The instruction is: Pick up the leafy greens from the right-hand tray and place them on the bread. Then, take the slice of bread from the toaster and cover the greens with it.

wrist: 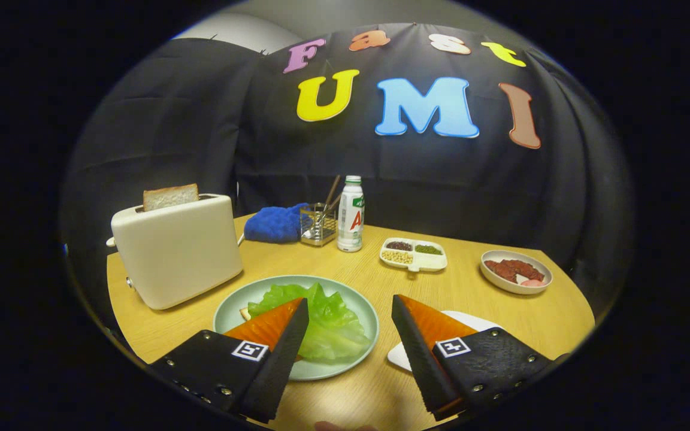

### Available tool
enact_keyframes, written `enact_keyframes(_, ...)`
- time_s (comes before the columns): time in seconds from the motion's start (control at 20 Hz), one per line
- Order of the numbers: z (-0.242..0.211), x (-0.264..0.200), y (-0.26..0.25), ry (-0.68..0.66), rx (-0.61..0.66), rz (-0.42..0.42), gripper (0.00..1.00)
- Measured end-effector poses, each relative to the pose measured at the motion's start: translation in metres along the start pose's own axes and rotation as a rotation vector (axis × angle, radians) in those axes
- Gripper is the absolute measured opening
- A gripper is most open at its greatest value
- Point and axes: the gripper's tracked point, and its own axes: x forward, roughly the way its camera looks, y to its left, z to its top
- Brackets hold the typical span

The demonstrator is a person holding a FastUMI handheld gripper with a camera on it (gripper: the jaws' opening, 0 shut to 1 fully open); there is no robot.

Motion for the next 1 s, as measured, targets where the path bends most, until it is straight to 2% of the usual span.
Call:
enact_keyframes(0.15, 0.024, -0.02, 0.016, -0.093, -0.006, -0.052, 0.86)
enact_keyframes(0.4, 0.043, -0.035, 0.046, -0.116, 0.055, -0.085, 0.85)
enact_keyframes(0.75, 0.069, -0.027, 0.105, -0.082, 0.141, -0.018, 0.81)
enact_keyframes(0.8, 0.078, -0.028, 0.113, -0.099, 0.144, -0.012, 0.78)
enact_keyframes(0.85, 0.085, -0.026, 0.123, -0.108, 0.128, -0.001, 0.69)
enact_keyframes(0.95, 0.097, -0.024, 0.142, -0.131, 0.119, -0.017, 0.7)
enact_keyframes(1.0, 0.108, -0.027, 0.155, -0.148, 0.117, -0.019, 0.57)
